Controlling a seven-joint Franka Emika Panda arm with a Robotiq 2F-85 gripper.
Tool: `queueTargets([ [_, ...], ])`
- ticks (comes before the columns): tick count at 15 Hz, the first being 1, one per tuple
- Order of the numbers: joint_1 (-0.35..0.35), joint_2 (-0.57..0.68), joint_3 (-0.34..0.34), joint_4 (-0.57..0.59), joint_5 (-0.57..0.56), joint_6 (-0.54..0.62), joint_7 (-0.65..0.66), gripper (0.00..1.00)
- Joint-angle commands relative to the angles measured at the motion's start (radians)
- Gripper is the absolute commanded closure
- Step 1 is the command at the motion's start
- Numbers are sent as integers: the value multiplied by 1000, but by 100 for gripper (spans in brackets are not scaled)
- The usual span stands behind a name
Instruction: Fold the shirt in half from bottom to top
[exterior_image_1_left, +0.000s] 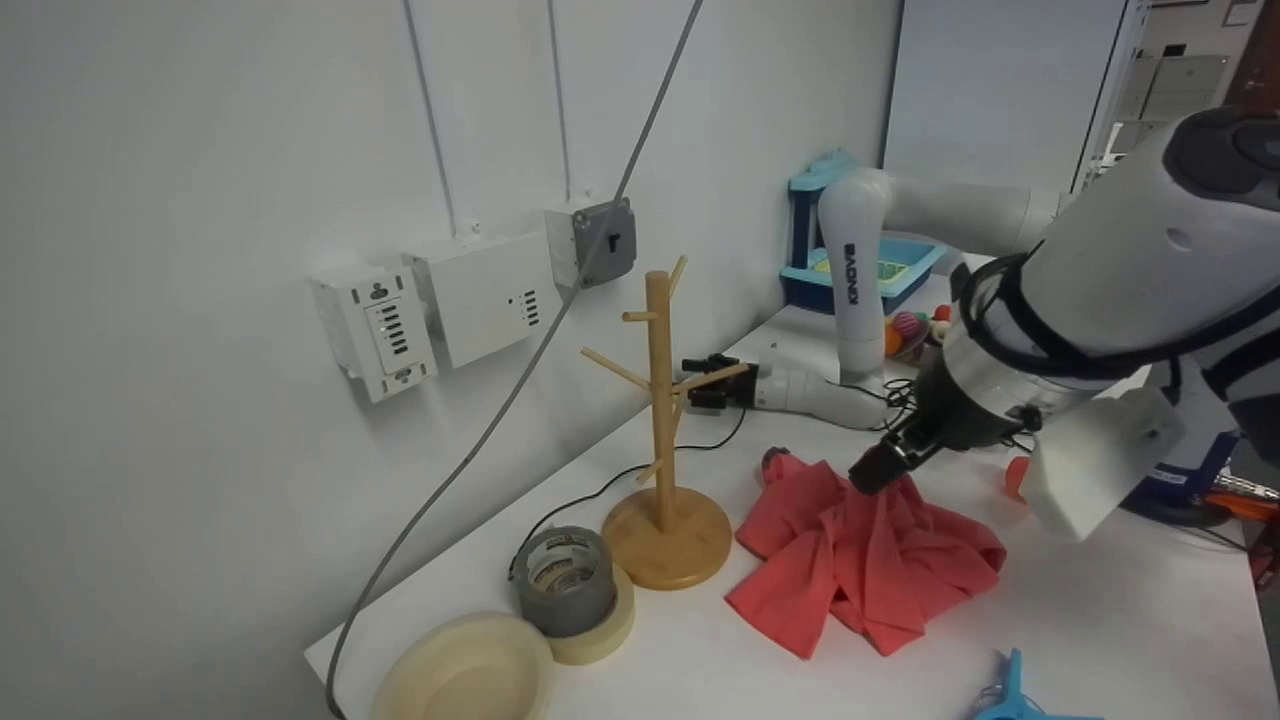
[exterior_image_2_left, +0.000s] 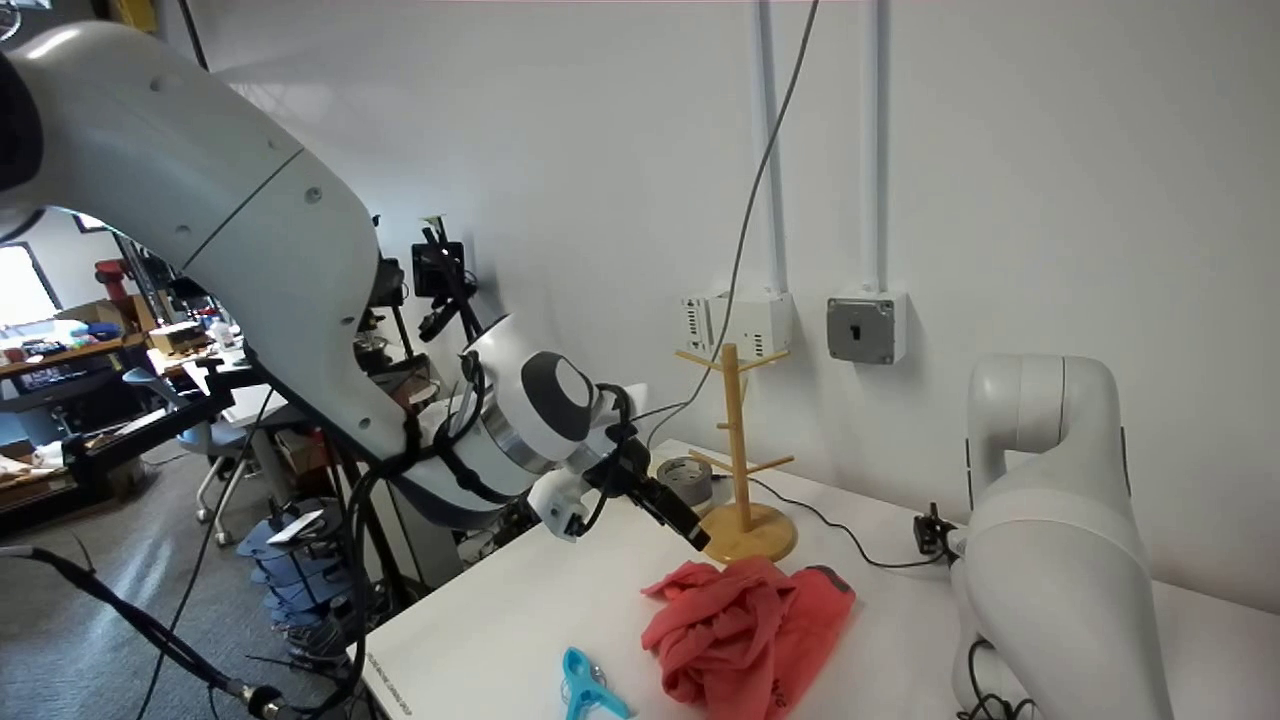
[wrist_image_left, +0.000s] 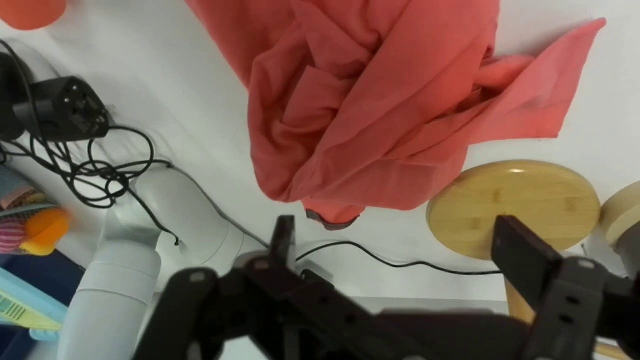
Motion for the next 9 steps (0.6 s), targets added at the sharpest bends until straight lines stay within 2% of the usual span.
queueTargets([
  [1,-31,7,59,-34,172,-19,-112,0],
  [4,-62,15,118,-54,325,-21,-224,0],
  [5,-61,-93,125,-127,436,-104,-313,0],
  [9,-36,-150,134,-96,651,-273,-491,0],
])
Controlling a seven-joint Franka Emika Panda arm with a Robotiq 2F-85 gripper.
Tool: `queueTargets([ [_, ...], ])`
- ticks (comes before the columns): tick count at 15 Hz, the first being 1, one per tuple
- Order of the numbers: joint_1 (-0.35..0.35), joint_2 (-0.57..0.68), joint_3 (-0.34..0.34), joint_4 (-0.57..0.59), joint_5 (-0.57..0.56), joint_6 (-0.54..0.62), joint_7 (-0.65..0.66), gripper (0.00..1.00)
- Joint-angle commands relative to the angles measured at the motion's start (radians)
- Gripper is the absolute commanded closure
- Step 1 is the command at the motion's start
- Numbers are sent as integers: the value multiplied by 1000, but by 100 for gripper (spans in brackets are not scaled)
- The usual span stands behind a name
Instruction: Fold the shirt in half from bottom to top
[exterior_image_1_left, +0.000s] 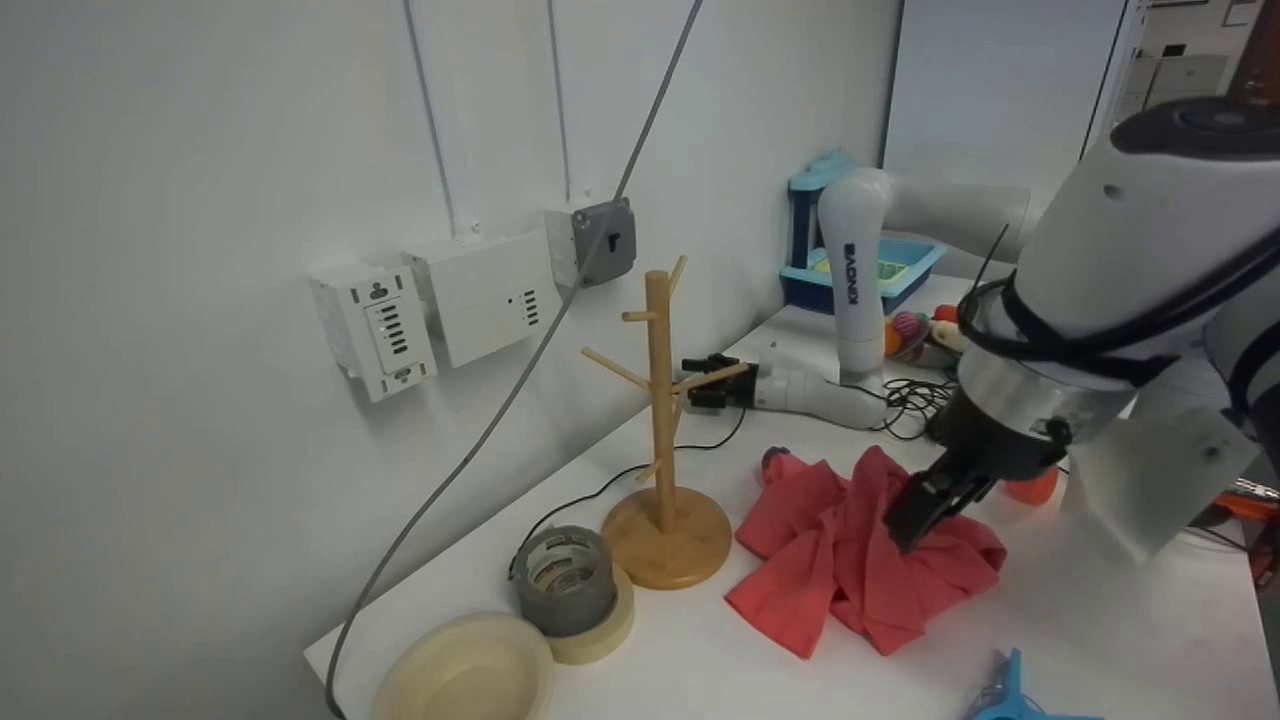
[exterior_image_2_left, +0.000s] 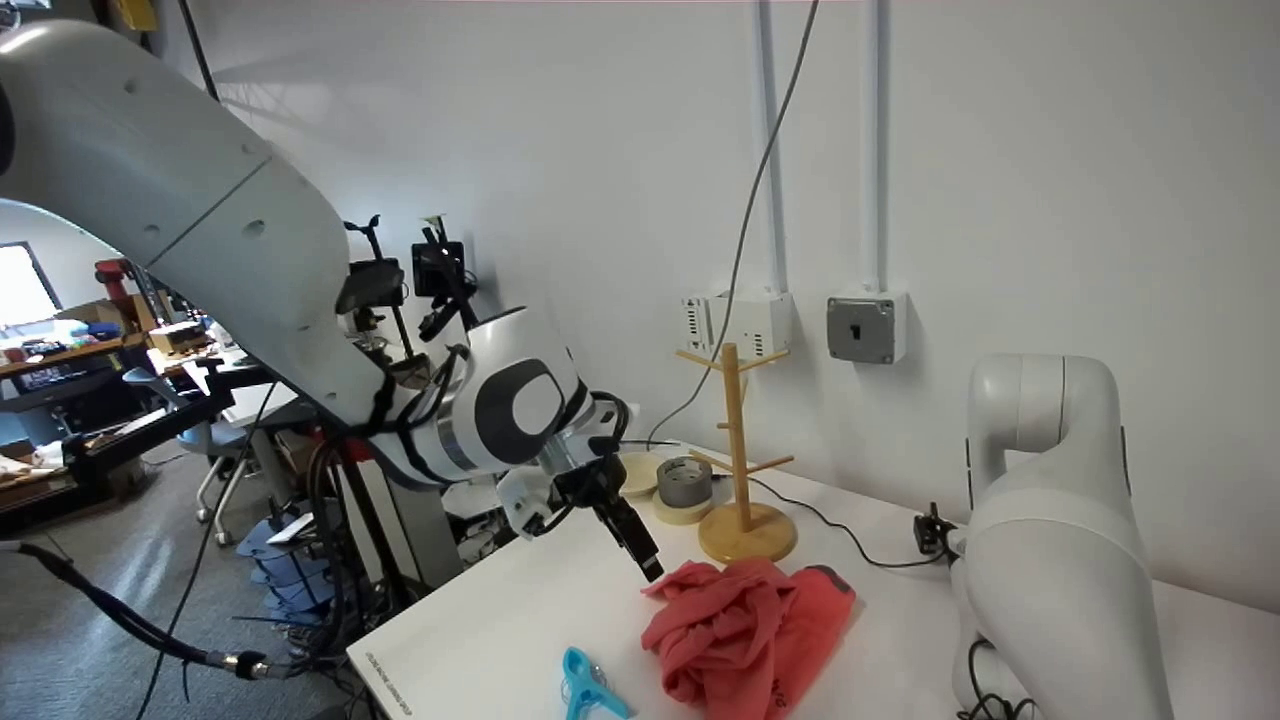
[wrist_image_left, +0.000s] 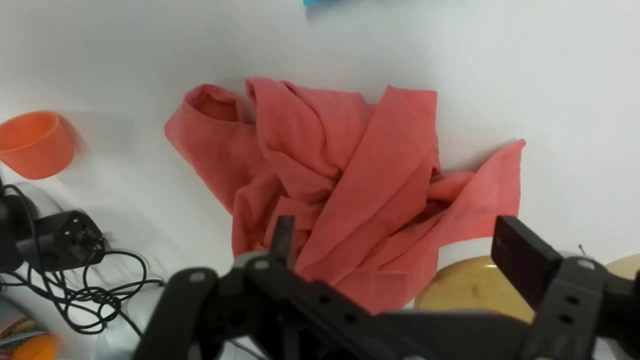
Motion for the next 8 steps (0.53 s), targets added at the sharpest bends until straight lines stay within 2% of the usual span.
queueTargets([
  [1,-2,-111,19,-9,151,-155,-161,0],
  [4,-10,-148,25,8,199,-212,-239,0],
  [8,-17,-170,31,10,261,-207,-326,0],
])
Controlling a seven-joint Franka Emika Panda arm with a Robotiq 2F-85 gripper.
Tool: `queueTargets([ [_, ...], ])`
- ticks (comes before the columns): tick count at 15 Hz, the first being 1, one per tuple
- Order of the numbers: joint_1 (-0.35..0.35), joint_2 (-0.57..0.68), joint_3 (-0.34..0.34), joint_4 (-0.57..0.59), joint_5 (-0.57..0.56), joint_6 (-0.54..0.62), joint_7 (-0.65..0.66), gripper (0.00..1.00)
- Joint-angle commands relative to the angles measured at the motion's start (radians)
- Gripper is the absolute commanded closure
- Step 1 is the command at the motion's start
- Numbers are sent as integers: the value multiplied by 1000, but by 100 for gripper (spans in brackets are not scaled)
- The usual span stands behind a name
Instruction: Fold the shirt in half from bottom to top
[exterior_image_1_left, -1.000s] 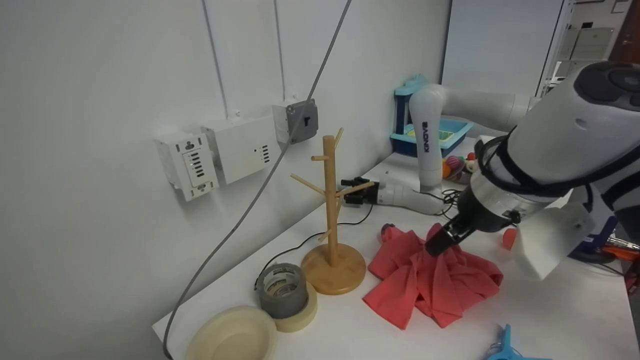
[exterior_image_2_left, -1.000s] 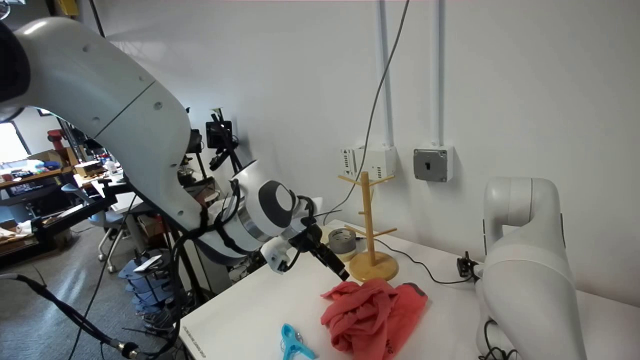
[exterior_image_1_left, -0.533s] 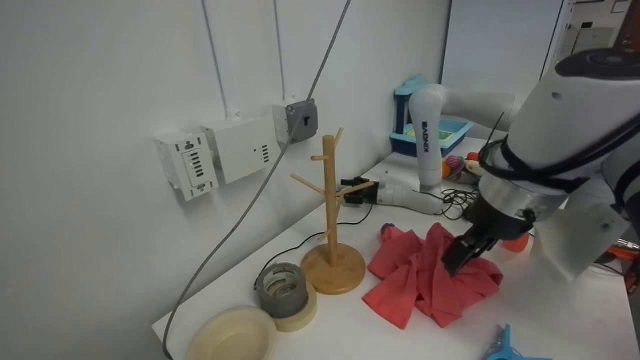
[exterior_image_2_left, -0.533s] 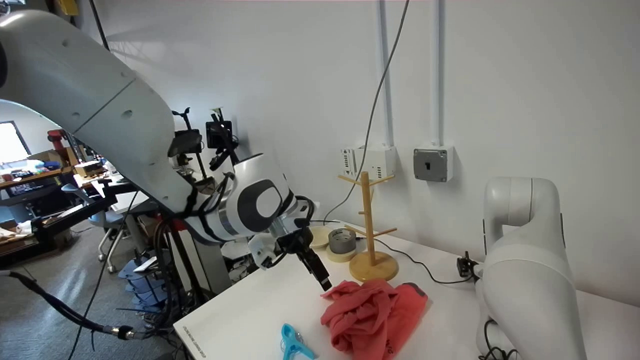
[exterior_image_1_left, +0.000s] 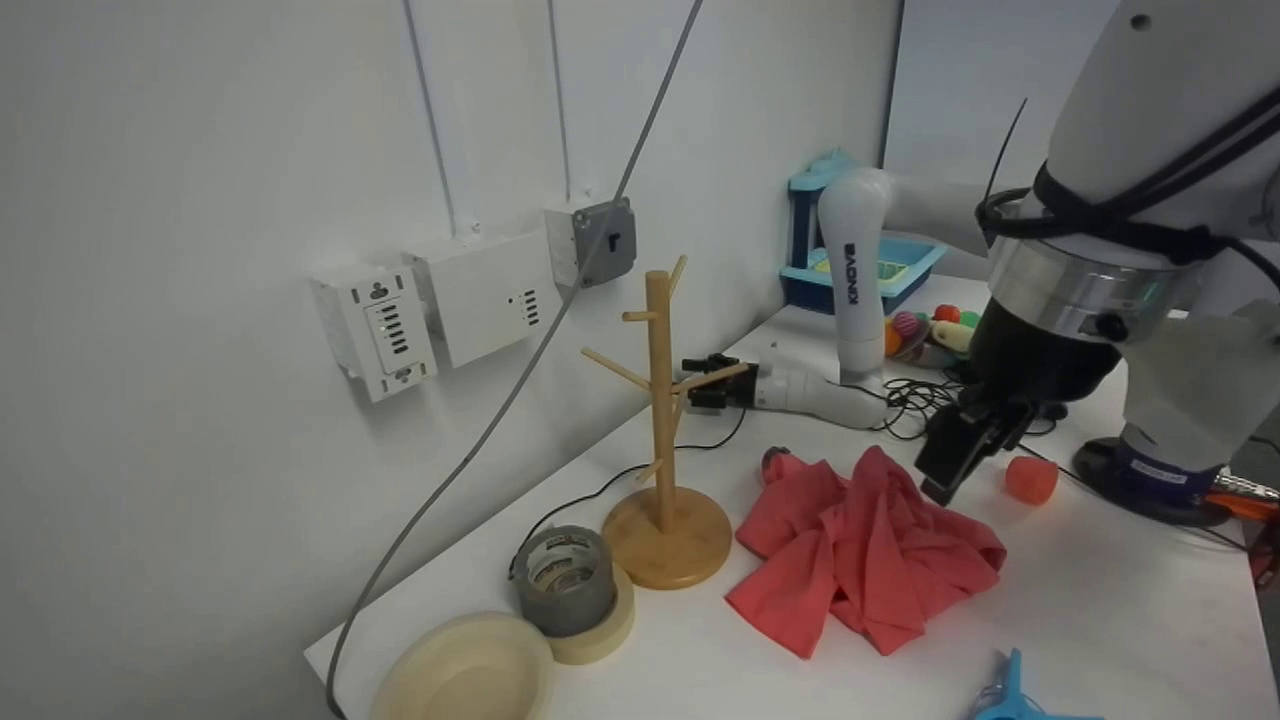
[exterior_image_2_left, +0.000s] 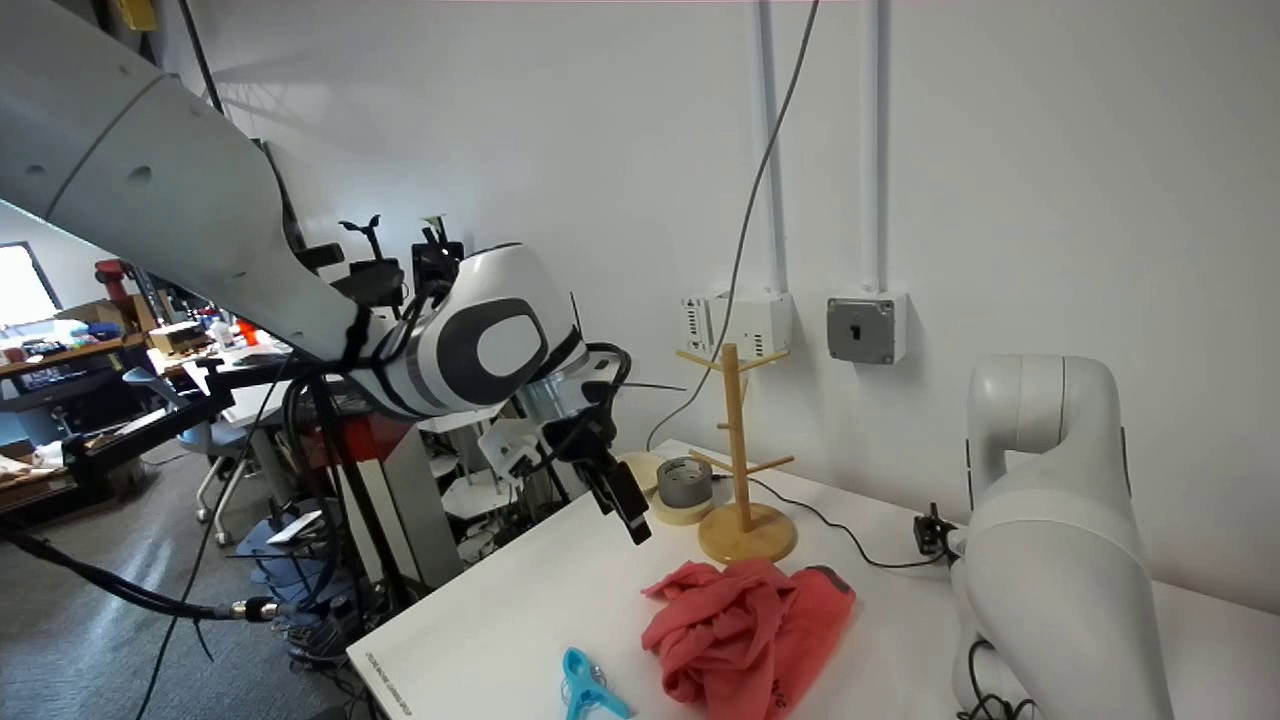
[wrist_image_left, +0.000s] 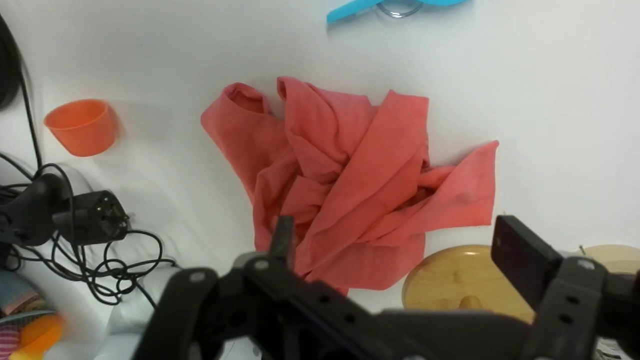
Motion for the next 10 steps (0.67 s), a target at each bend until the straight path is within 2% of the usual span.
queueTargets([
  [1,-19,-32,17,-2,75,-13,-104,0],
  [5,-21,-33,19,-3,129,5,-188,0],
  [6,-27,-214,19,-144,177,-57,-244,0],
  [8,-22,-264,22,-186,233,-41,-326,0],
  [9,-27,-110,28,-74,173,-18,-238,0],
  [10,-30,-146,31,-99,183,-18,-251,0],
])
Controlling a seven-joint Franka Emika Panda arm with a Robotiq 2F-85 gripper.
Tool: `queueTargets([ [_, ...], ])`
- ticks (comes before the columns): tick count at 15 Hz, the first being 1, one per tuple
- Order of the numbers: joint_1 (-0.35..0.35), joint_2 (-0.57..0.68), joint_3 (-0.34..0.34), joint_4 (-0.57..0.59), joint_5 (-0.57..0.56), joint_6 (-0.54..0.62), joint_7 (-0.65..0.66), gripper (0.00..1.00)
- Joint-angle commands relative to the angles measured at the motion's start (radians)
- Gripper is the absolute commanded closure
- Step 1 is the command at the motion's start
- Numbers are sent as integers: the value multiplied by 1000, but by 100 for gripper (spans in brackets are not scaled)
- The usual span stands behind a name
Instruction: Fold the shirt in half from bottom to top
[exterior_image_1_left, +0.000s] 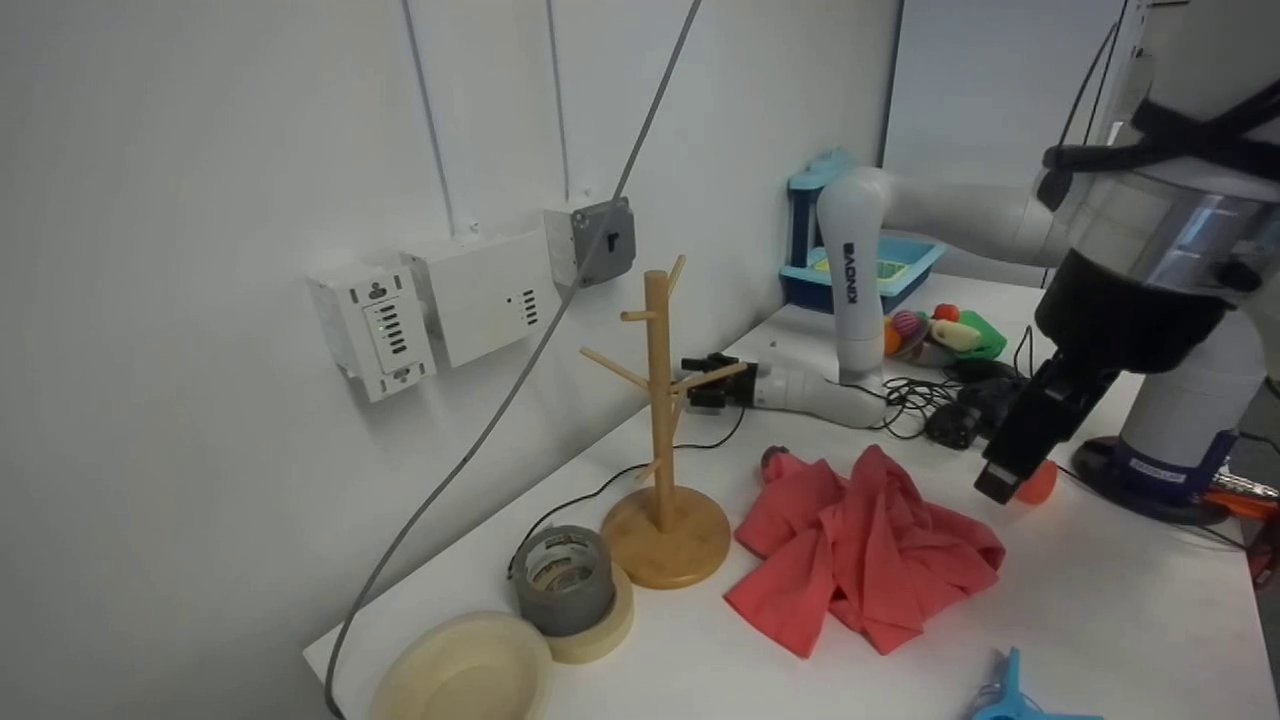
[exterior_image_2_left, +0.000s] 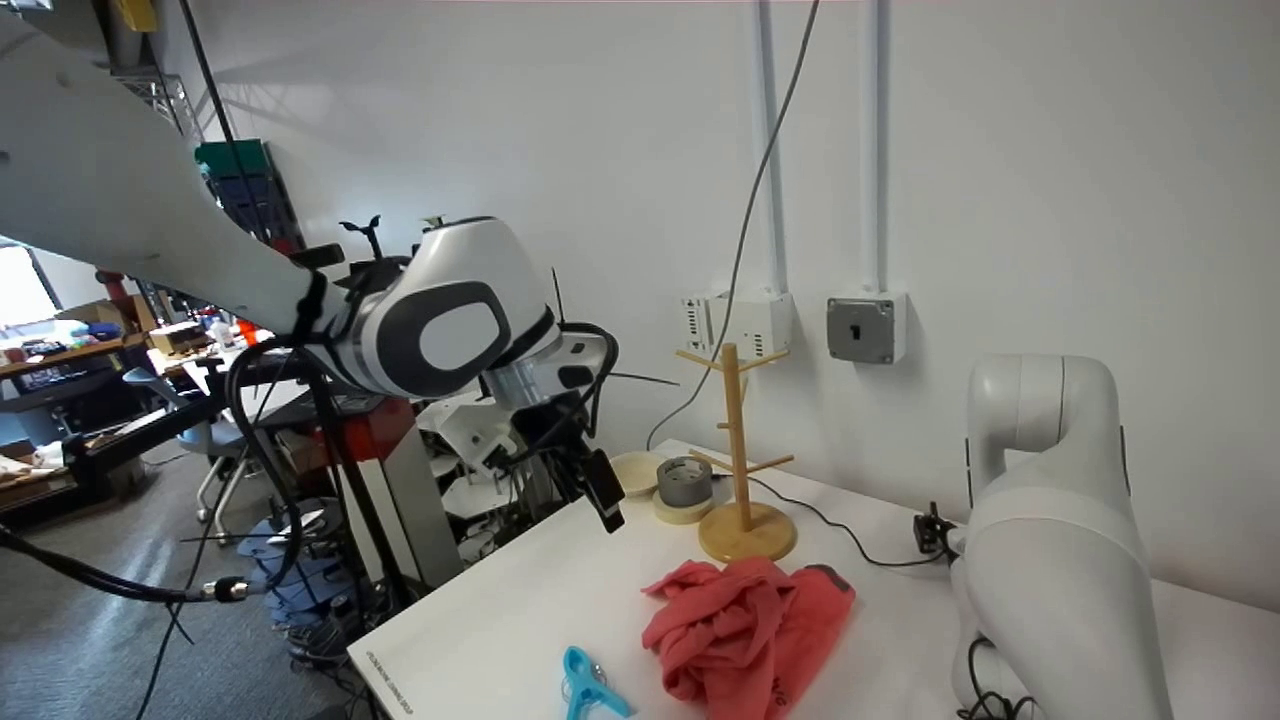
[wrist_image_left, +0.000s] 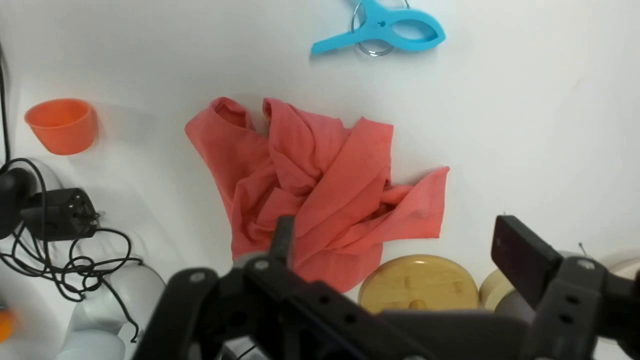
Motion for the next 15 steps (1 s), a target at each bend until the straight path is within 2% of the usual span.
queueTargets([
  [1,-28,-8,28,-3,6,-1,-4,0],
  [15,-25,36,29,18,3,-1,0,0],
])
